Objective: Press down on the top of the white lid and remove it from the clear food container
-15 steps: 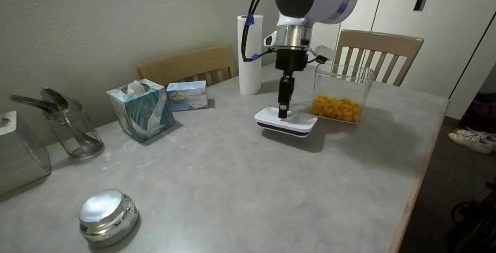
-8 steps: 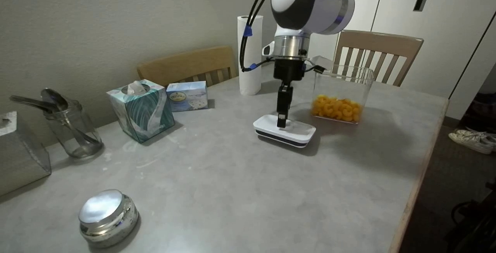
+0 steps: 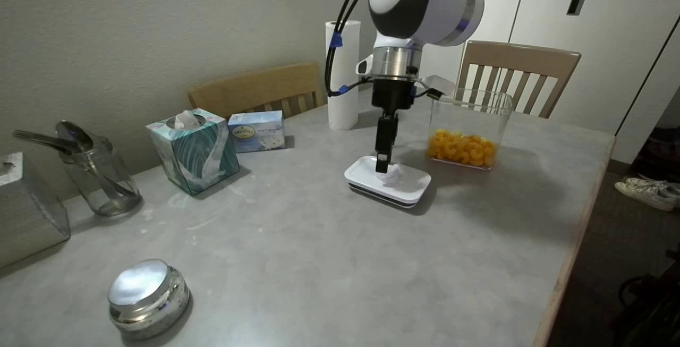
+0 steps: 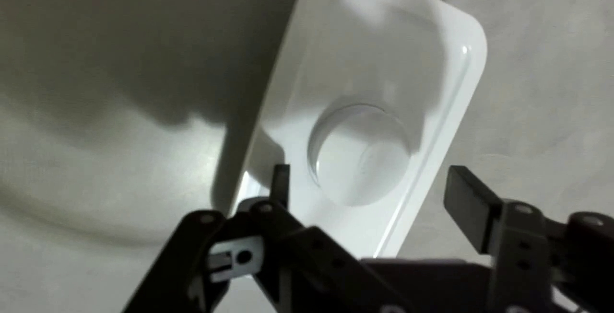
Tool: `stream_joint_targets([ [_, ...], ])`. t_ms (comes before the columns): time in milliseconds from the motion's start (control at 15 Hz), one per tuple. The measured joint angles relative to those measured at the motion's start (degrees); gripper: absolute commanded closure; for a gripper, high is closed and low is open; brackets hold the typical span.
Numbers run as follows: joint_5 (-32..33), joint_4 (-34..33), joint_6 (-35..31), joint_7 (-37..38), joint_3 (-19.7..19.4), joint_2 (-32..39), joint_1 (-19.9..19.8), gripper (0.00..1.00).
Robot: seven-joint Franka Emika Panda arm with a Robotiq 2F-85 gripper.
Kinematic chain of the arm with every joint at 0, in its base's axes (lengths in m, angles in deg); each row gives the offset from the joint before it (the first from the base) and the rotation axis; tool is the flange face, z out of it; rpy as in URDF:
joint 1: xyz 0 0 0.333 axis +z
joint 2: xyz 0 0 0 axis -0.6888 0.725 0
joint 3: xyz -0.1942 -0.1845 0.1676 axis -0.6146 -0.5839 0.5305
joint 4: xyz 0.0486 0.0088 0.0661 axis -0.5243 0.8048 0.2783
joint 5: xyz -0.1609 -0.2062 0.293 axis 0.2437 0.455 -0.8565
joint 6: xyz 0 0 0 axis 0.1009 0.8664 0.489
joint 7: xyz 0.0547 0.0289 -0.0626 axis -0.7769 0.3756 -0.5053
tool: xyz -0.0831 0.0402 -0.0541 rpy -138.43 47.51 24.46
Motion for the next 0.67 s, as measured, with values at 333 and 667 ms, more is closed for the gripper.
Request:
stream_joint_targets([
  [333, -0.52, -0.71, 0.06, -0.66, 0.03, -1.53, -1.34, 0.00],
  [667, -4.62, 0.59, 2.78, -7.16, 1.09, -7.36, -4.87, 0.00],
])
